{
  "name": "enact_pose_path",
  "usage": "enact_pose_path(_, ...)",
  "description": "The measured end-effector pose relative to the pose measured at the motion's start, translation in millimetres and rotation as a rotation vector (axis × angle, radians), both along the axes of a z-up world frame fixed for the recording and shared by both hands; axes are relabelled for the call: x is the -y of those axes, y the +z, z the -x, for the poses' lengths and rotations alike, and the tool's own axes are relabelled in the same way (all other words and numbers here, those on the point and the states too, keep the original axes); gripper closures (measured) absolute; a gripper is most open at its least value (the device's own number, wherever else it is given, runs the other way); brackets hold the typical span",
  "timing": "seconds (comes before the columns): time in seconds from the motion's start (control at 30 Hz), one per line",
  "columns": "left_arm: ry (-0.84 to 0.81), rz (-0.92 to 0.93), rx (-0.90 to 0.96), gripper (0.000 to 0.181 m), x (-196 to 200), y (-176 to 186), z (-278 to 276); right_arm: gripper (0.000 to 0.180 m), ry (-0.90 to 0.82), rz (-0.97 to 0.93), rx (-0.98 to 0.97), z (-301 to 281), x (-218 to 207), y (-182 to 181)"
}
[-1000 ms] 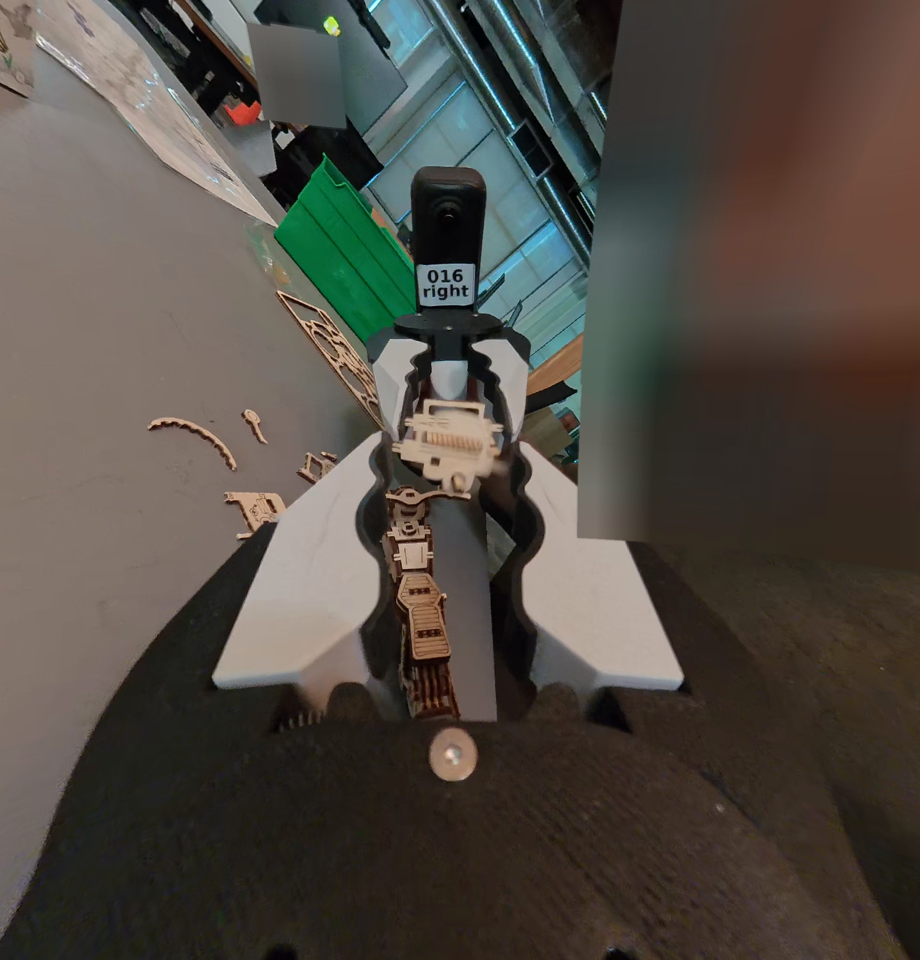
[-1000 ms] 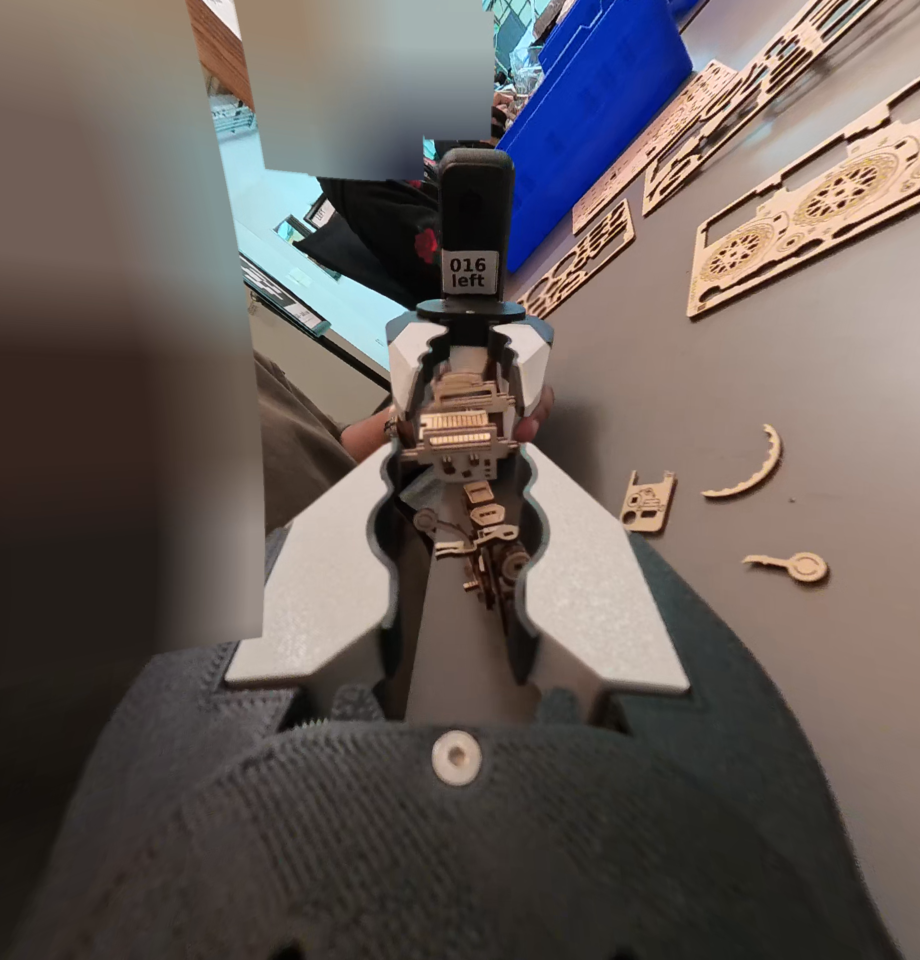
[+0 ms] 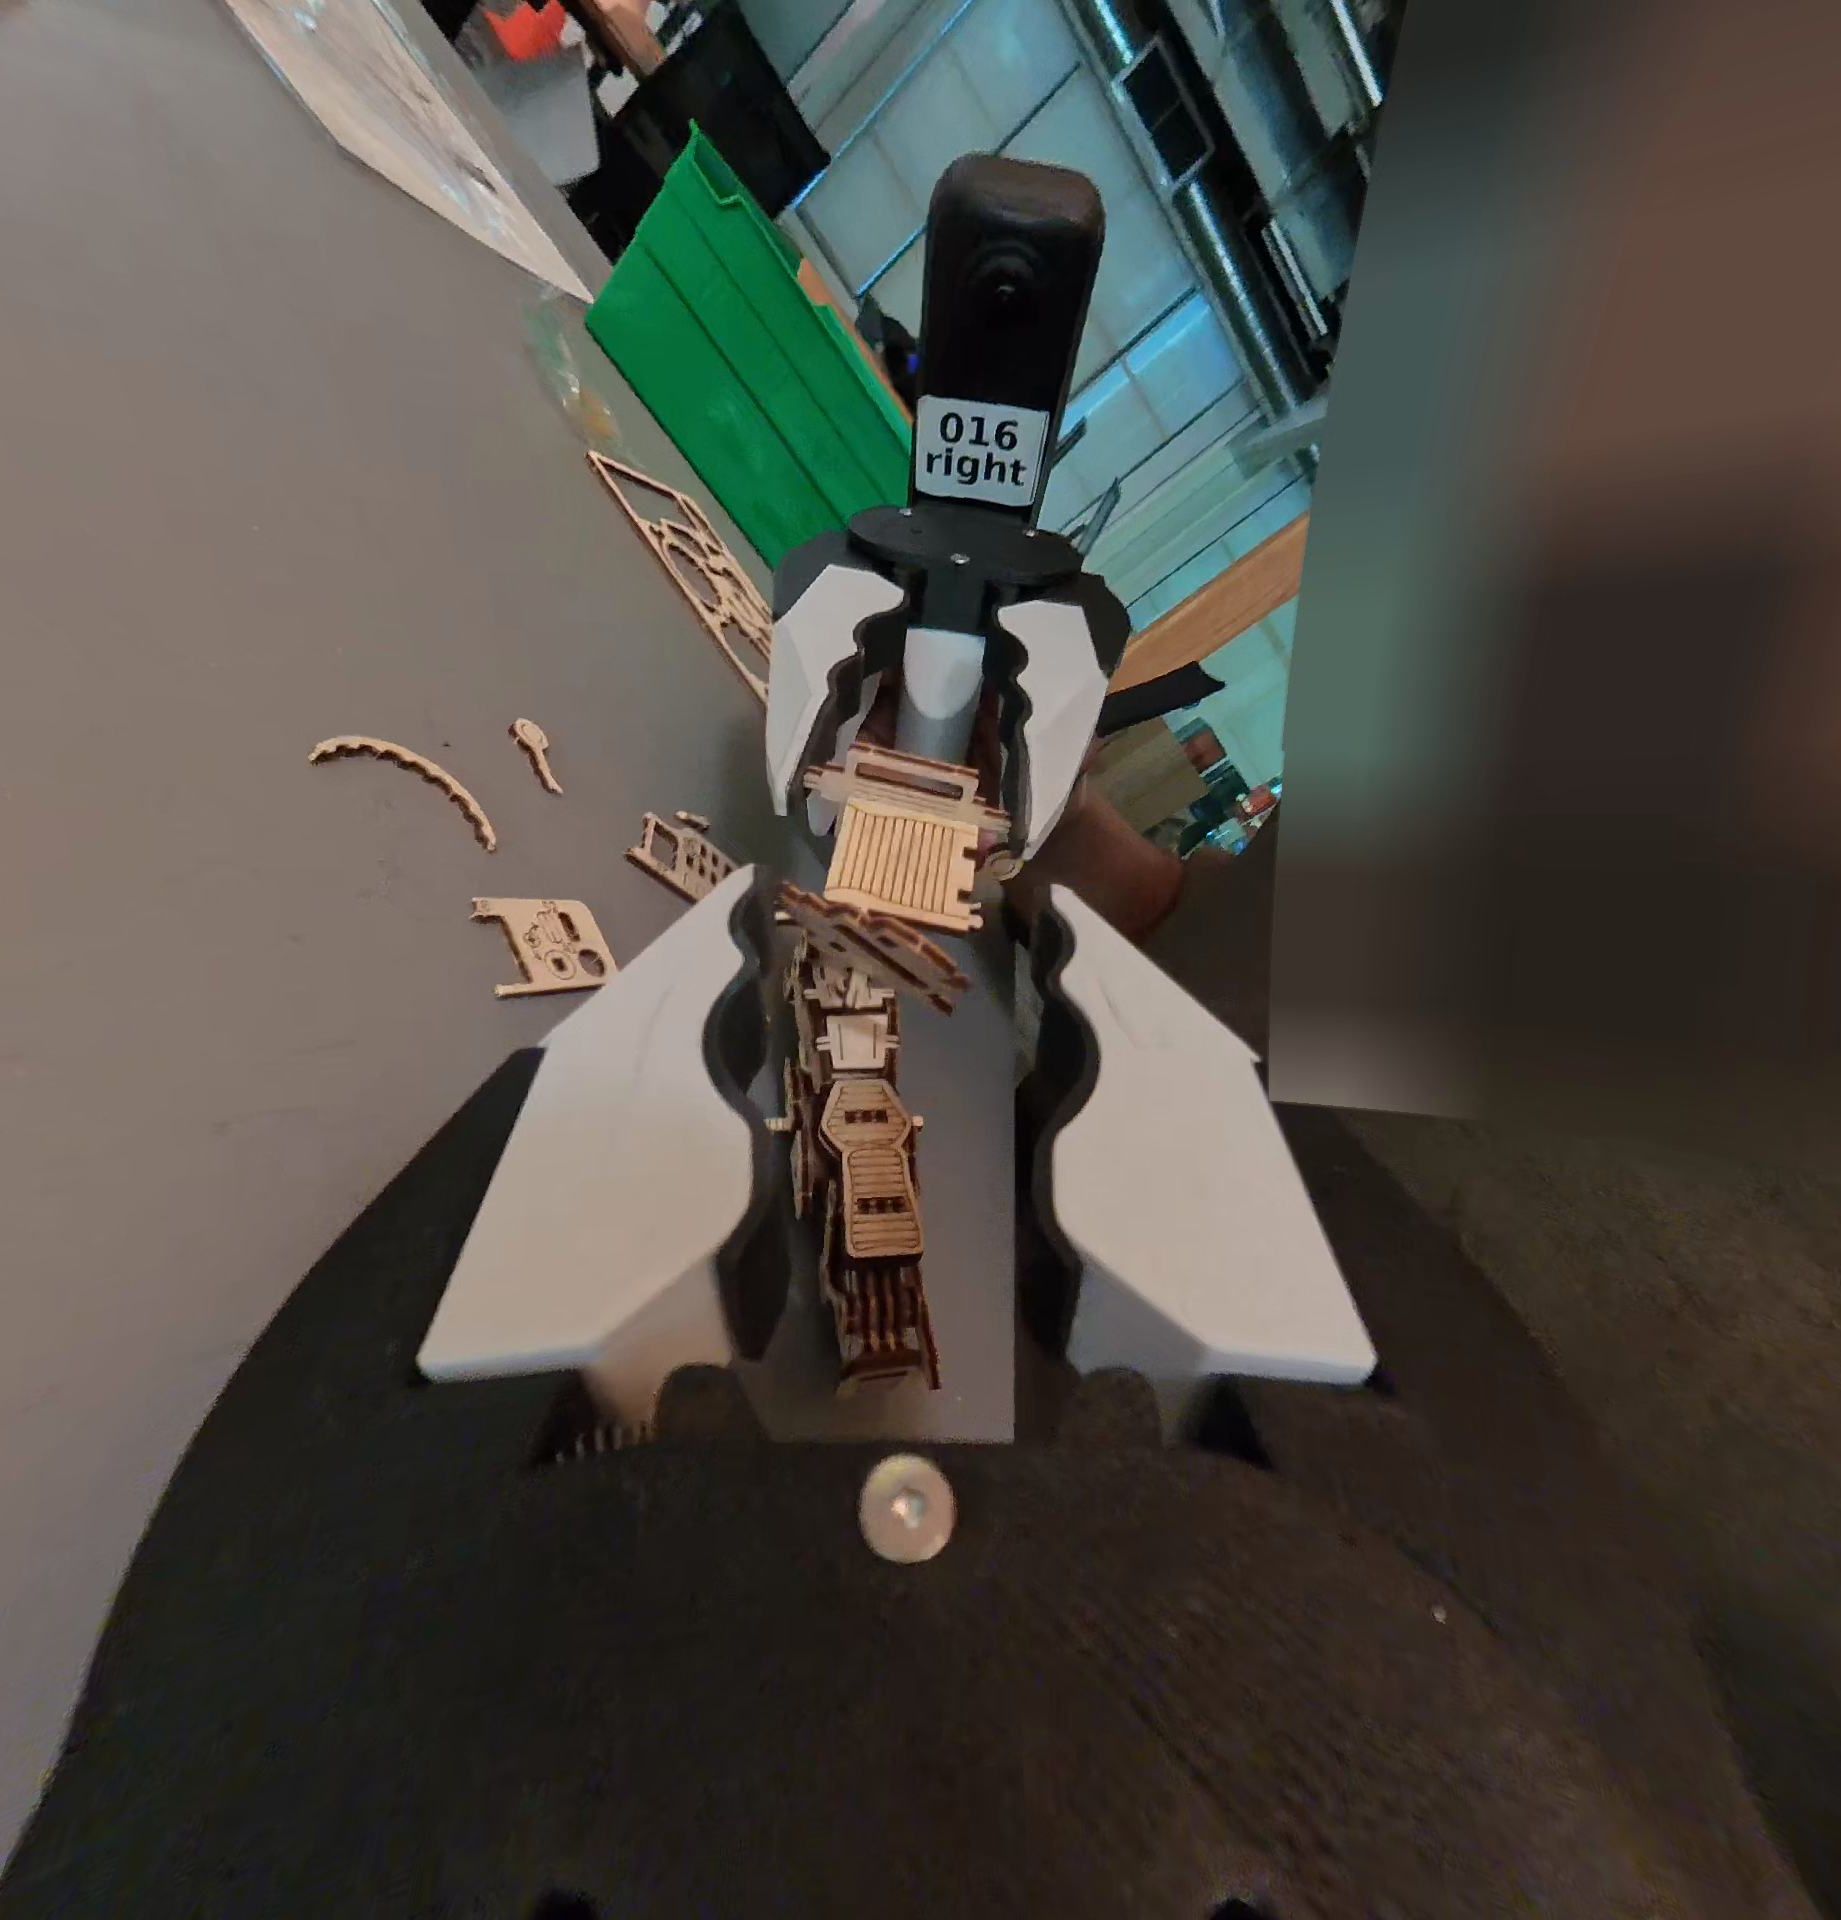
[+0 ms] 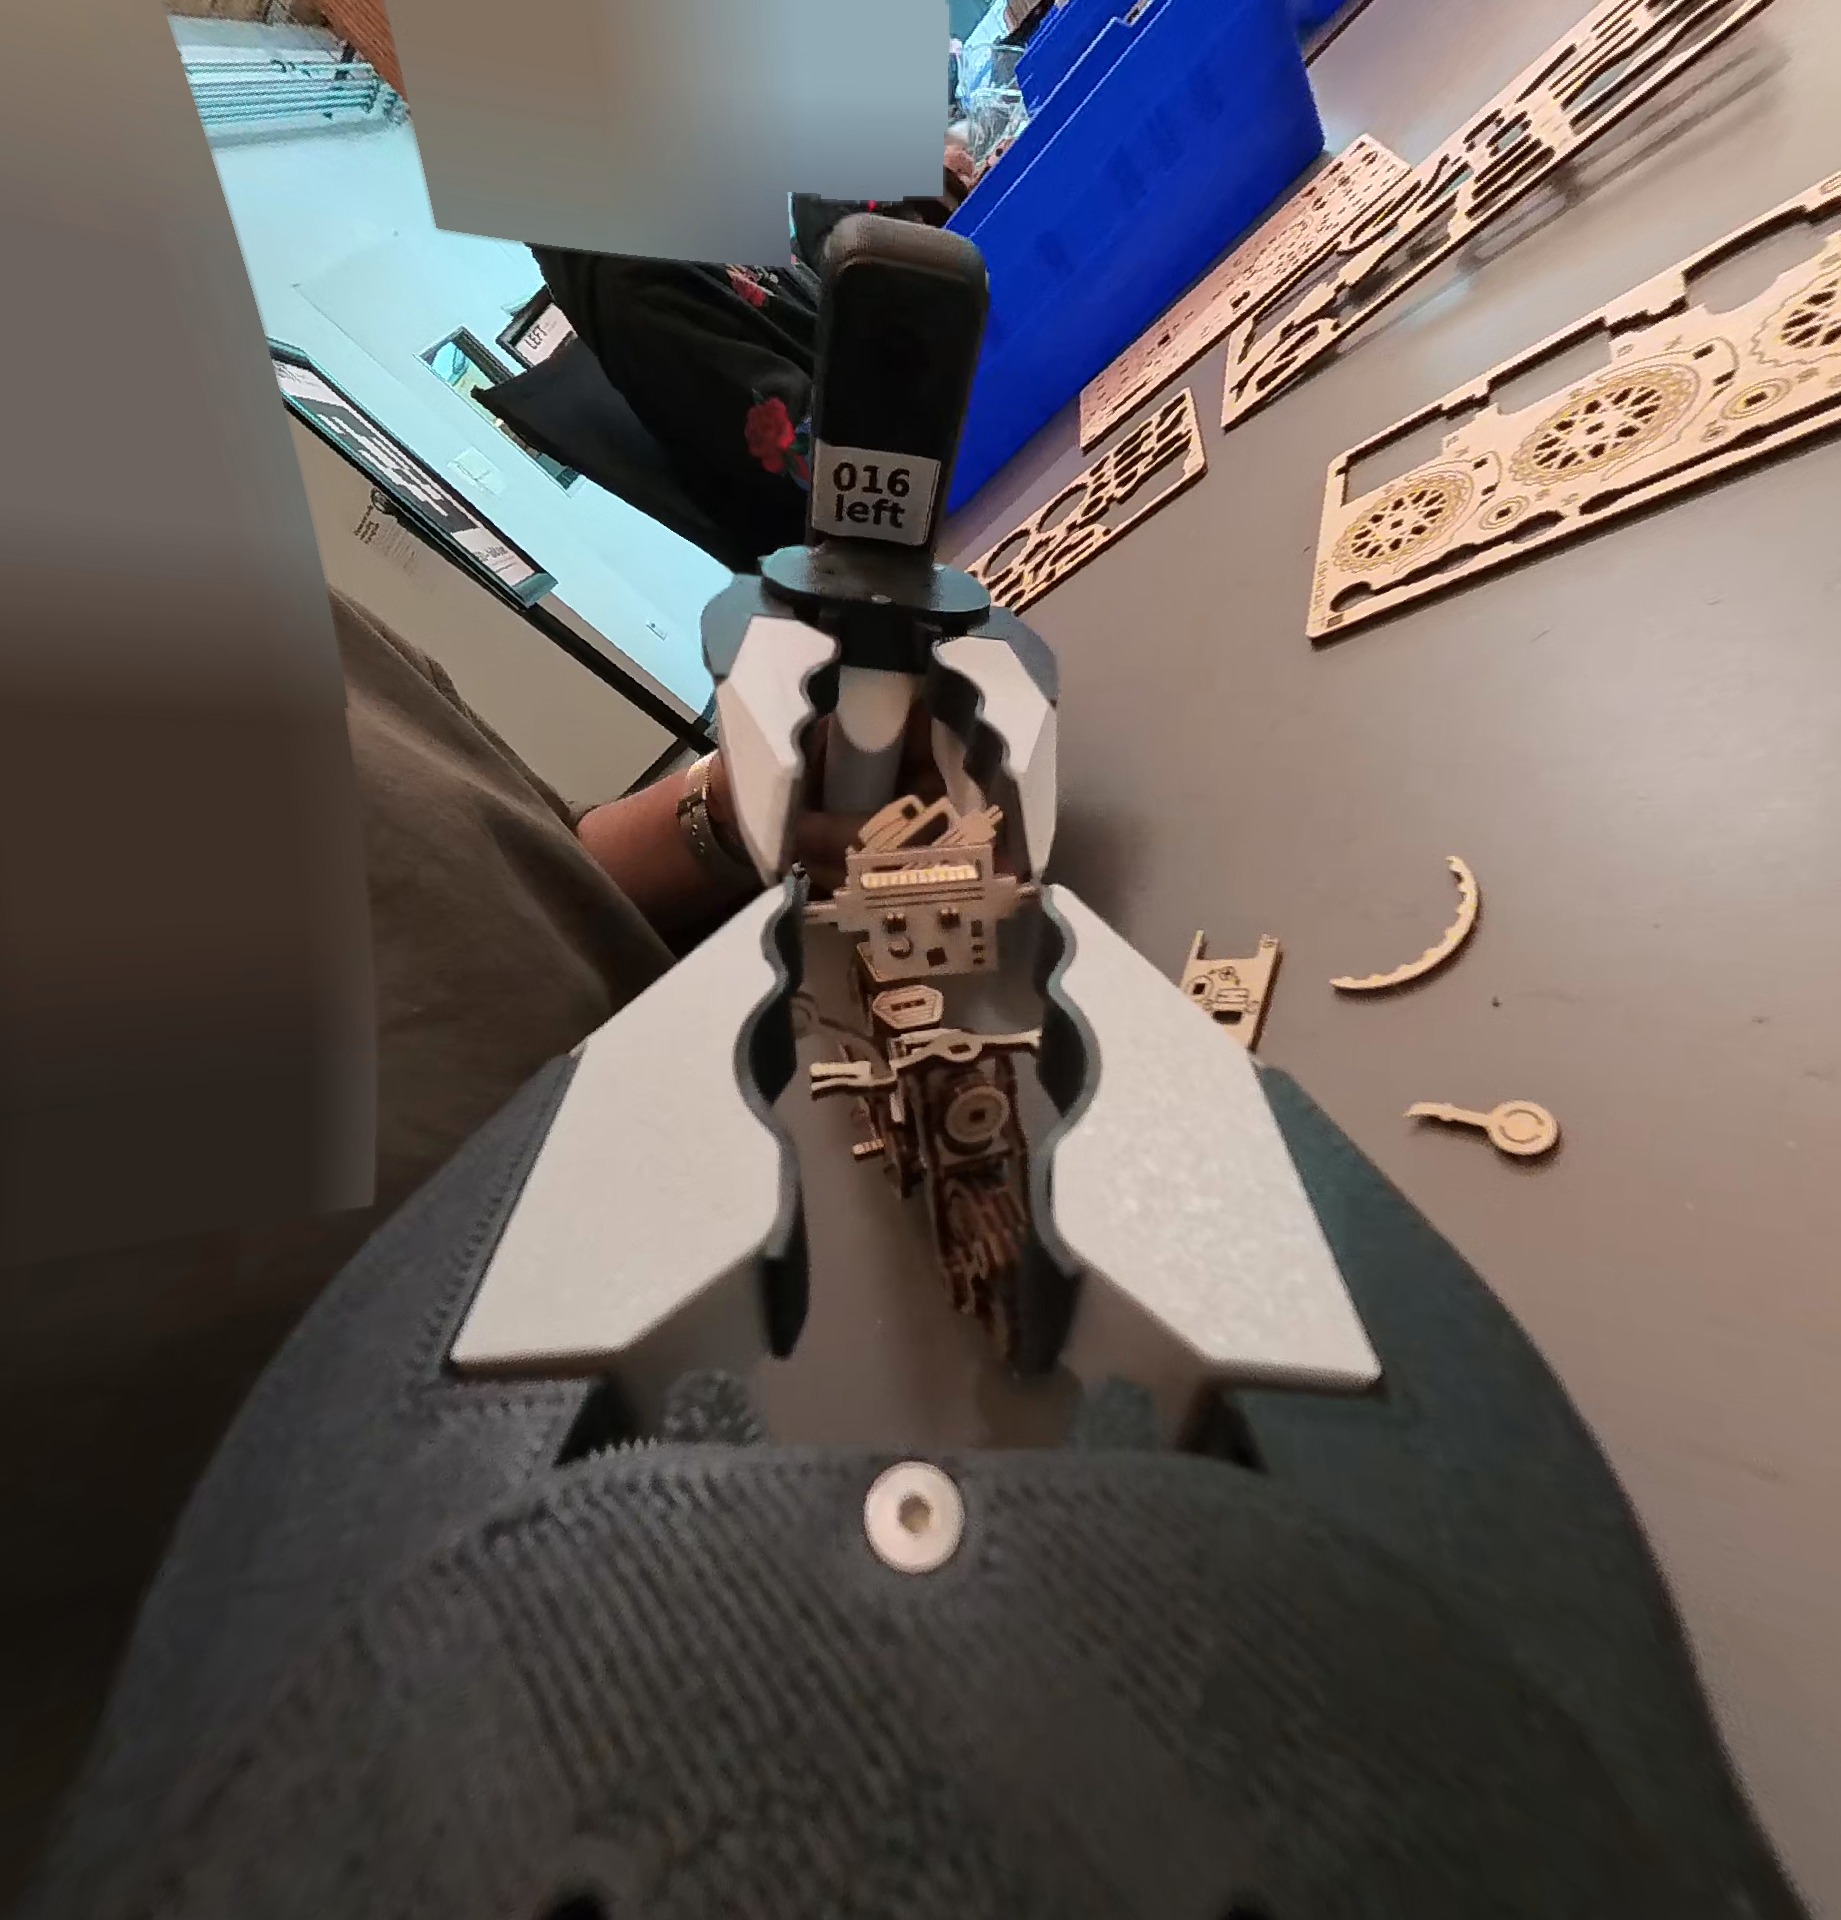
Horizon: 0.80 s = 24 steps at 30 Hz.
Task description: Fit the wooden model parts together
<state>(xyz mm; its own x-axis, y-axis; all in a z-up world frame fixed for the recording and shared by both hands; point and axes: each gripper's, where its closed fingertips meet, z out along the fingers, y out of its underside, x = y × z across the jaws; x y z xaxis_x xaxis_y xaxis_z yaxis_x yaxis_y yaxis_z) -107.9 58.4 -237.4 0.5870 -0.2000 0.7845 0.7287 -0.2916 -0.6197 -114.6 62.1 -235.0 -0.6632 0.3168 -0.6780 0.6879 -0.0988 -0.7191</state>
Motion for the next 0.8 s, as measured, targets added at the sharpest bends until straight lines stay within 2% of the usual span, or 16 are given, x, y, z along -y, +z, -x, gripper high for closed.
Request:
enact_pose_path(0.13,0.009,0.003,-0.008,0.145,-1,0,1,0.135,0.005,0.000,0.011,0,0,-2)
enact_pose_path(0.4,0.017,-0.074,0.104,0.145,3,15,6,0.136,0.009,-0.018,-0.013,-1,2,-2)
enact_pose_path(0.57,0.026,-0.064,0.090,0.137,2,14,5,0.136,0.004,-0.025,-0.020,-1,2,-2)
enact_pose_path(0.67,0.061,-0.064,0.085,0.121,2,14,12,0.136,-0.003,-0.025,-0.026,0,2,-1)
enact_pose_path(0.8,0.096,-0.059,0.072,0.117,4,13,19,0.136,-0.013,-0.035,-0.029,2,0,-3)
